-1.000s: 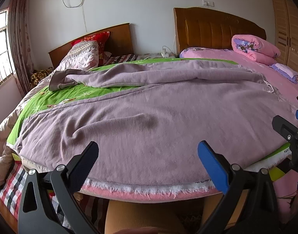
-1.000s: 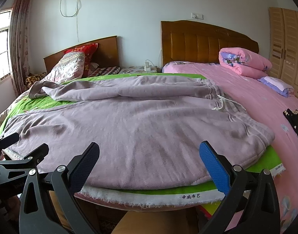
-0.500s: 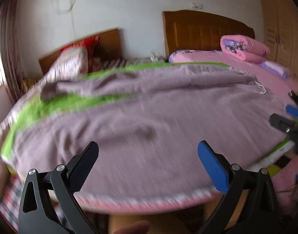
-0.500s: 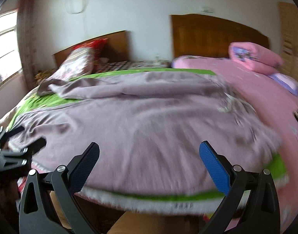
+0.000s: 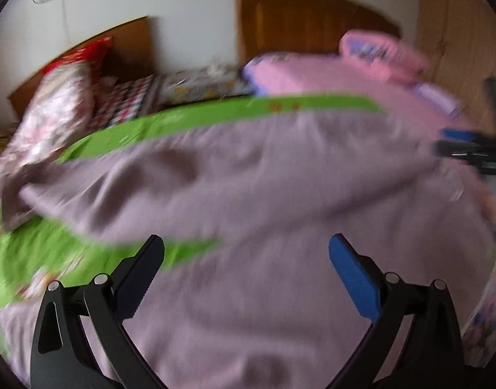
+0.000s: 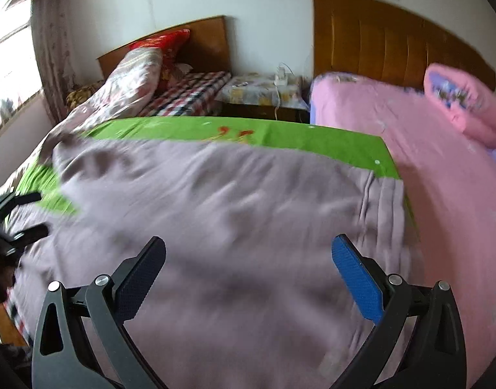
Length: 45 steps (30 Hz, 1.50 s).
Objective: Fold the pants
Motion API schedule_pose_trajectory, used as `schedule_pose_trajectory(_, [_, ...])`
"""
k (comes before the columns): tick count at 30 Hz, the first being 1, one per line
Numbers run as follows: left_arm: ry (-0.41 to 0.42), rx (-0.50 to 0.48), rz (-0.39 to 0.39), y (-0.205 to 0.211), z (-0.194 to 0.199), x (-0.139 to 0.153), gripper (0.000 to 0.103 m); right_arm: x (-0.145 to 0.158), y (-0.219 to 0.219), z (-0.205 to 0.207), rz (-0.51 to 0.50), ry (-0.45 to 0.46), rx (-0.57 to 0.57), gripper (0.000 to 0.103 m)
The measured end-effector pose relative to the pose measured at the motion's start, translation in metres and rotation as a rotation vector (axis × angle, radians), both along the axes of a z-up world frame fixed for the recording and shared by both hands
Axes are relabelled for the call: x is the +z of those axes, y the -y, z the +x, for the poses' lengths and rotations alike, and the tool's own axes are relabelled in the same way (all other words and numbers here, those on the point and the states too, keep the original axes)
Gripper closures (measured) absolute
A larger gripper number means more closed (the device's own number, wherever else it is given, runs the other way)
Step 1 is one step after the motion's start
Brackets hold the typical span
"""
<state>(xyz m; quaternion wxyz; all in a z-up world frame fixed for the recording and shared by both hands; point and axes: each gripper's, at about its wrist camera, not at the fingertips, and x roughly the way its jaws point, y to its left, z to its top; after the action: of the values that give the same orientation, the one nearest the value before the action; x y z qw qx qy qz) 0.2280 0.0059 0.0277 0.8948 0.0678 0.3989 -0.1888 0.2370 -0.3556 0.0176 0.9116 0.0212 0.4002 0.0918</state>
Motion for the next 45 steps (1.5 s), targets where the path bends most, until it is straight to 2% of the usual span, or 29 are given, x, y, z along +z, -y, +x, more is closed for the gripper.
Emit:
schedule_pose_trajectory(3, [-0.174, -0.032, -0.022, 0.007, 0.051, -0.001, 0.001, -0.017, 0.021, 0.063, 0.003, -0.055, 0.073, 0.004])
schedule_pose_trajectory(8, [-0.398, 0.032, -0.169, 0.009, 0.144, -0.014, 0.002, -0.049, 0.02, 0.147, -0.167, -0.18, 0.232, 0.004])
schedule_pose_trajectory(12, [-0.459, 0.06, -0.151, 0.021, 0.201, -0.03, 0.002, -0.067, 0.023, 0.182, -0.192, -0.243, 0.327, 0.004])
schedule_pose_trajectory(15, [-0.428, 0.042, -0.097, 0.033, 0.227, -0.036, 0.003, -0.083, 0.03, 0.199, -0.126, -0.333, 0.366, 0.004])
schedule_pose_trajectory(17, [-0.388, -0.016, -0.049, 0.045, 0.239, -0.036, 0.012, -0.08, 0.033, 0.195, -0.085, -0.325, 0.405, 0.013])
schedule_pose_trajectory(19, [-0.347, -0.138, 0.026, 0.059, 0.245, -0.038, 0.019, -0.073, 0.034, 0.185, -0.048, -0.311, 0.436, 0.049])
schedule_pose_trajectory(20, [-0.331, -0.199, 0.054, 0.066, 0.246, -0.04, 0.023, -0.067, 0.033, 0.177, -0.064, -0.293, 0.448, 0.058])
schedule_pose_trajectory(21, [-0.305, -0.27, 0.083, 0.072, 0.246, -0.04, 0.024, -0.062, 0.029, 0.166, -0.114, -0.263, 0.461, 0.072])
schedule_pose_trajectory(22, [-0.283, -0.331, 0.097, 0.077, 0.245, -0.039, 0.024, -0.056, 0.025, 0.151, -0.178, -0.231, 0.464, 0.078])
schedule_pose_trajectory(25, [-0.256, -0.469, 0.098, 0.082, 0.247, -0.037, 0.023, -0.035, 0.02, 0.111, -0.27, -0.128, 0.443, 0.084])
schedule_pose_trajectory(27, [-0.287, -0.547, 0.095, 0.085, 0.25, -0.041, 0.022, -0.019, 0.017, 0.084, -0.298, -0.041, 0.403, 0.084])
schedule_pose_trajectory(29, [-0.306, -0.566, 0.135, 0.088, 0.251, -0.05, 0.022, -0.005, 0.015, 0.057, -0.291, 0.04, 0.363, 0.084])
schedule_pose_trajectory(31, [-0.374, -0.6, 0.163, 0.093, 0.246, -0.064, 0.025, 0.0, 0.013, 0.04, -0.281, 0.086, 0.328, 0.084])
schedule_pose_trajectory(32, [-0.374, -0.604, 0.183, 0.095, 0.244, -0.067, 0.041, 0.002, 0.013, 0.033, -0.284, 0.105, 0.314, 0.084])
schedule_pose_trajectory(33, [-0.372, -0.614, 0.179, 0.096, 0.238, -0.067, 0.052, 0.003, 0.011, 0.025, -0.286, 0.122, 0.298, 0.084])
schedule_pose_trajectory(34, [-0.358, -0.617, 0.16, 0.095, 0.232, -0.063, 0.072, 0.004, 0.01, 0.021, -0.285, 0.128, 0.283, 0.084])
schedule_pose_trajectory(35, [-0.293, -0.596, 0.166, 0.094, 0.221, -0.053, 0.081, 0.005, 0.01, 0.019, -0.289, 0.133, 0.271, 0.084])
schedule_pose_trajectory(36, [-0.237, -0.578, 0.184, 0.091, 0.212, -0.044, 0.084, 0.006, 0.009, 0.015, -0.293, 0.143, 0.26, 0.084])
schedule_pose_trajectory(38, [-0.103, -0.538, 0.211, 0.086, 0.183, -0.019, 0.087, 0.012, 0.007, 0.009, -0.282, 0.161, 0.236, 0.084])
schedule_pose_trajectory(42, [0.237, -0.473, 0.321, 0.077, 0.08, 0.043, 0.088, 0.038, 0.01, -0.032, -0.25, 0.239, 0.19, 0.084])
schedule_pose_trajectory(45, [0.38, -0.469, 0.399, 0.076, -0.004, 0.055, 0.088, 0.045, 0.015, -0.076, -0.21, 0.265, 0.169, 0.084])
